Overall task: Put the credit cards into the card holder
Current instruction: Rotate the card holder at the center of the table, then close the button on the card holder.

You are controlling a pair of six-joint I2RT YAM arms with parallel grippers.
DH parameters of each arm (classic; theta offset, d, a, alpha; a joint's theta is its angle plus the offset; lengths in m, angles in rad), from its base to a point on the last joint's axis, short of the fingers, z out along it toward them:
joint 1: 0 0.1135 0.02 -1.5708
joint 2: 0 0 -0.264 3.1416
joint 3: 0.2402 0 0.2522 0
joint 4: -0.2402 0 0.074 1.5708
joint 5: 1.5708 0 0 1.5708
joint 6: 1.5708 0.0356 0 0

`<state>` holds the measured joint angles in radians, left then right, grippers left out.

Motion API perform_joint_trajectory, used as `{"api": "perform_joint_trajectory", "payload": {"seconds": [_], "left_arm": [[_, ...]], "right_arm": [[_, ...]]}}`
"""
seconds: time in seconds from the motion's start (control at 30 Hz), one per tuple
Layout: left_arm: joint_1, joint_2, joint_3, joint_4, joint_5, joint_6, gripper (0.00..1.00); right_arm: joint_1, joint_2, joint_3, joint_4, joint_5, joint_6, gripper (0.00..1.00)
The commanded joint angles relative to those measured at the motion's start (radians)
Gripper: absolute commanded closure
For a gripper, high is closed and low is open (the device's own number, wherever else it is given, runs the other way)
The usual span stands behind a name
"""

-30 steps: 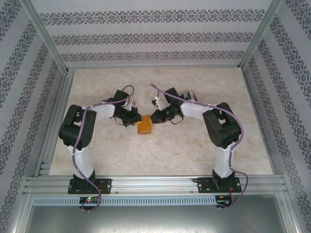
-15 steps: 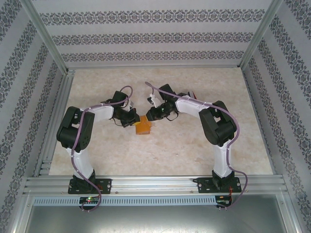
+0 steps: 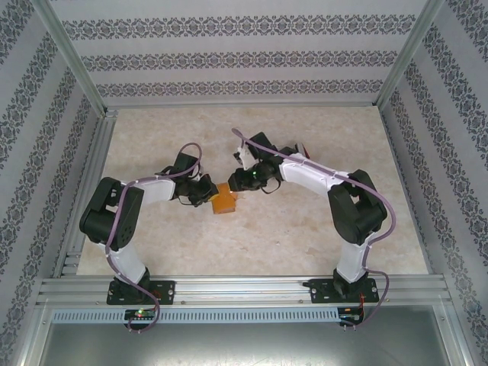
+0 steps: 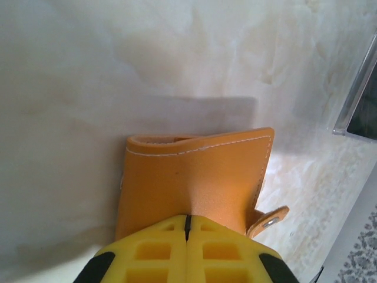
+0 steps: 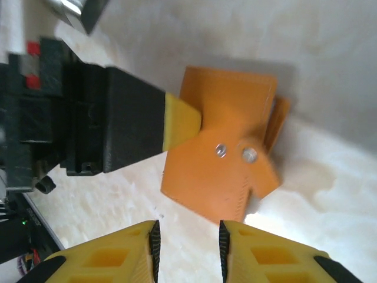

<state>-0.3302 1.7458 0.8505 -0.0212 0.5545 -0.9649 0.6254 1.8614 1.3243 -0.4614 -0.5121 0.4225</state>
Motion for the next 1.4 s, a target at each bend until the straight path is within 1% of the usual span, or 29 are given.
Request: {"api": "perform_joint_trajectory", "payload": {"seconds": [0.0,0.1,0.2,0.3,0.43,0.5,0.57,0.63,0.73,0.83,0.9,0.97,1.03,1.17,1.37], "left_arm": [[-0.061,0.026,-0.101,-0.006,-0.107,-0.186,0.99],[-0.081,0.021,-0.136,0.072,-0.117,-0.263,0.99],[-0.108,-0.008,-0.179,0.132,-0.155,-0.334,0.99],[-0.128,-0.028,-0.198,0.167,-0.178,-0.376,0.98],[-0.153,-0.026,-0.18,0.19,-0.165,-0.391,0.91],[-0.155,-0.029,-0.162,0.169,-0.155,-0.374,0.88],[-0.155,-0.043,-0.151,0.139,-0.159,-0.355,0.82],[-0.156,-0.069,-0.134,0.097,-0.179,-0.326,0.8],[-0.155,-0.133,-0.09,-0.009,-0.236,-0.254,0.75],[-0.152,-0.217,-0.035,-0.158,-0.328,-0.17,0.72],[-0.138,-0.282,-0.012,-0.251,-0.401,-0.133,0.71],[-0.108,-0.34,-0.022,-0.289,-0.425,-0.115,0.7],[-0.063,-0.388,-0.047,-0.296,-0.417,-0.105,0.69],[0.023,-0.448,-0.105,-0.292,-0.38,-0.1,0.69],[0.083,-0.468,-0.156,-0.272,-0.331,-0.101,0.69]], "right_arm": [[0.032,0.041,-0.033,-0.027,0.044,0.117,0.63],[0.036,0.088,-0.029,0.011,0.026,0.16,0.62],[0.029,0.128,-0.015,0.019,0.071,0.162,0.6],[0.01,0.186,0.031,-0.013,0.118,0.129,0.58],[-0.012,0.231,0.065,-0.015,0.164,0.092,0.58],[-0.028,0.227,0.086,-0.031,0.187,0.068,0.59],[-0.043,0.206,0.094,-0.04,0.164,0.051,0.59],[-0.049,0.167,0.103,-0.062,0.146,0.03,0.59],[-0.047,0.114,0.139,-0.128,0.16,-0.015,0.59],[-0.036,0.13,0.225,-0.237,0.215,-0.098,0.59],[-0.026,0.153,0.272,-0.275,0.25,-0.152,0.6],[-0.009,0.17,0.302,-0.282,0.259,-0.2,0.6],[0.013,0.194,0.352,-0.311,0.255,-0.259,0.6],[0.073,0.274,0.476,-0.397,0.324,-0.351,0.58],[0.114,0.399,0.597,-0.464,0.413,-0.397,0.56]]}}
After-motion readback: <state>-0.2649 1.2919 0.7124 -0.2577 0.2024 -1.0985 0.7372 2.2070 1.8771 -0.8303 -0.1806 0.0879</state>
